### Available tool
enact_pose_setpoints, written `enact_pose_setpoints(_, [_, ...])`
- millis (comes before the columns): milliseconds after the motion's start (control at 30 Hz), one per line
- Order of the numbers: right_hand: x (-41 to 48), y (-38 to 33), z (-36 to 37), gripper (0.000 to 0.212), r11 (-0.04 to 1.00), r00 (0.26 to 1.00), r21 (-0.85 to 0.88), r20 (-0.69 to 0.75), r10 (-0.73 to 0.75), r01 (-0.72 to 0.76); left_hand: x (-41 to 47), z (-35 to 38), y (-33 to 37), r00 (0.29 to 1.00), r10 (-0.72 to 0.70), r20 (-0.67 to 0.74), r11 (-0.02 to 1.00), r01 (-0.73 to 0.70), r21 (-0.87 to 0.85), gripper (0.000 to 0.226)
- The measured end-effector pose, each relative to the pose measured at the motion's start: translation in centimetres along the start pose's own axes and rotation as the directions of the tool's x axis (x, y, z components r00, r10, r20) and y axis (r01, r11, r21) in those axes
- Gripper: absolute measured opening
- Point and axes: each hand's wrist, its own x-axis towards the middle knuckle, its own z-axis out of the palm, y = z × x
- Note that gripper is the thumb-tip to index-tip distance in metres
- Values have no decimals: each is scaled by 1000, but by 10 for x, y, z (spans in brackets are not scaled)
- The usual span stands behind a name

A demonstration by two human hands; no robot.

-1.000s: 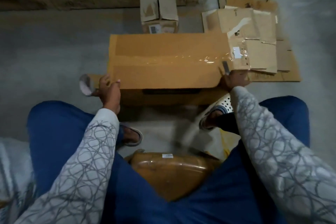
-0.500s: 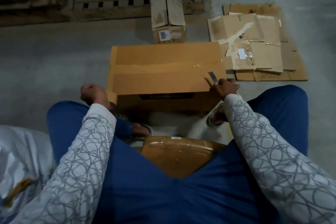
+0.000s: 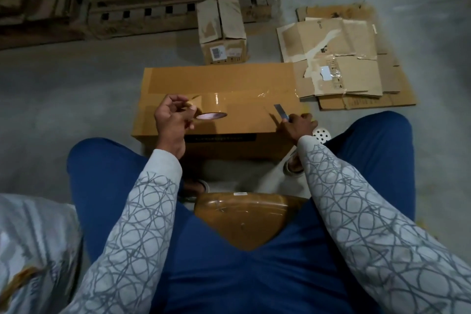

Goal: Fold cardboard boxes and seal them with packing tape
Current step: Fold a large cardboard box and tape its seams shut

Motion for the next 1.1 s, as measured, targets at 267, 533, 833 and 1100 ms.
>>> enact_pose_setpoints(267, [-9, -2, 4, 45, 999, 1000, 39, 3, 20, -20, -12, 20, -20, 932, -239, 274, 971, 234, 51, 32])
enact_pose_setpoints(533, [-17, -4, 6, 45, 988, 999, 153, 45, 6, -13, -20, 21, -23, 903, -341, 261, 940, 334, 72, 28])
enact_pose_setpoints(833, [-19, -21, 23, 23, 884, 959, 447, 166, -229, 133, -21, 27, -25, 927, -352, 131, 935, 355, 0, 48])
enact_pose_setpoints(1100, [-48, -56, 26, 26, 827, 983, 546, 31, -179, 134, -18, 20, -38, 940, -323, -109, 944, 328, 26, 24])
